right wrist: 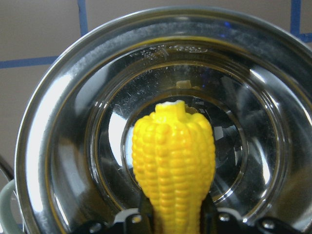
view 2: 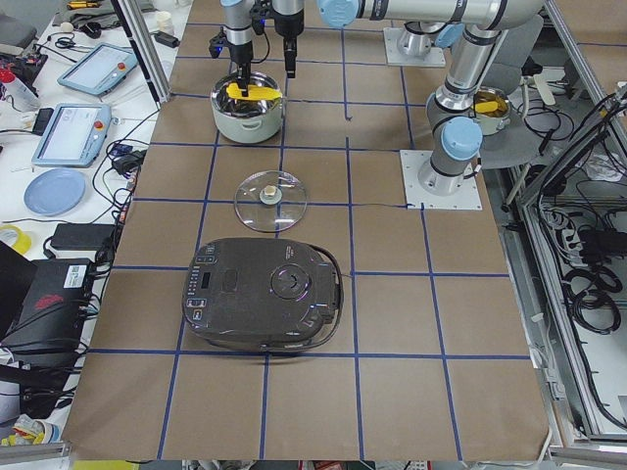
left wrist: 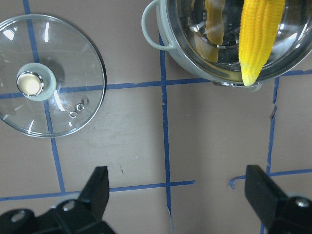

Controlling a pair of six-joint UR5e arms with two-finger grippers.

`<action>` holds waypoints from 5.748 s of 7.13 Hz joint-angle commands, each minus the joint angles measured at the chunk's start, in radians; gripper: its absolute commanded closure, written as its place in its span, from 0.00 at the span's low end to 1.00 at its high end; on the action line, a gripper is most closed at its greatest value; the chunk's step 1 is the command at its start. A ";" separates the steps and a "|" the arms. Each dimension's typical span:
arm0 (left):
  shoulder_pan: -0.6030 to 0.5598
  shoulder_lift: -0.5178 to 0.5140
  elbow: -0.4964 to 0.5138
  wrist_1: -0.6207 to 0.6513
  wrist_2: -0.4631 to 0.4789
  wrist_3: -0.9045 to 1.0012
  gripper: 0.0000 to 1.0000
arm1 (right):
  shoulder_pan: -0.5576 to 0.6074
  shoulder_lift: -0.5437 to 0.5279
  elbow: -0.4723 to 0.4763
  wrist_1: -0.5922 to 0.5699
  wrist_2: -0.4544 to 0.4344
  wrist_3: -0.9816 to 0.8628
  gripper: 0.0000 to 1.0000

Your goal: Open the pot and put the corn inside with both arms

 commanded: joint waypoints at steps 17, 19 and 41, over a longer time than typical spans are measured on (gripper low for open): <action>-0.013 -0.068 0.073 0.026 0.042 -0.056 0.00 | -0.455 -0.766 0.566 0.195 -0.089 -0.599 0.00; -0.013 -0.069 0.085 0.026 0.043 -0.057 0.00 | -0.423 -0.799 0.566 0.197 -0.069 -0.616 0.00; -0.010 -0.061 0.088 0.026 0.043 -0.050 0.00 | -0.421 -0.824 0.571 0.271 -0.121 -0.434 0.00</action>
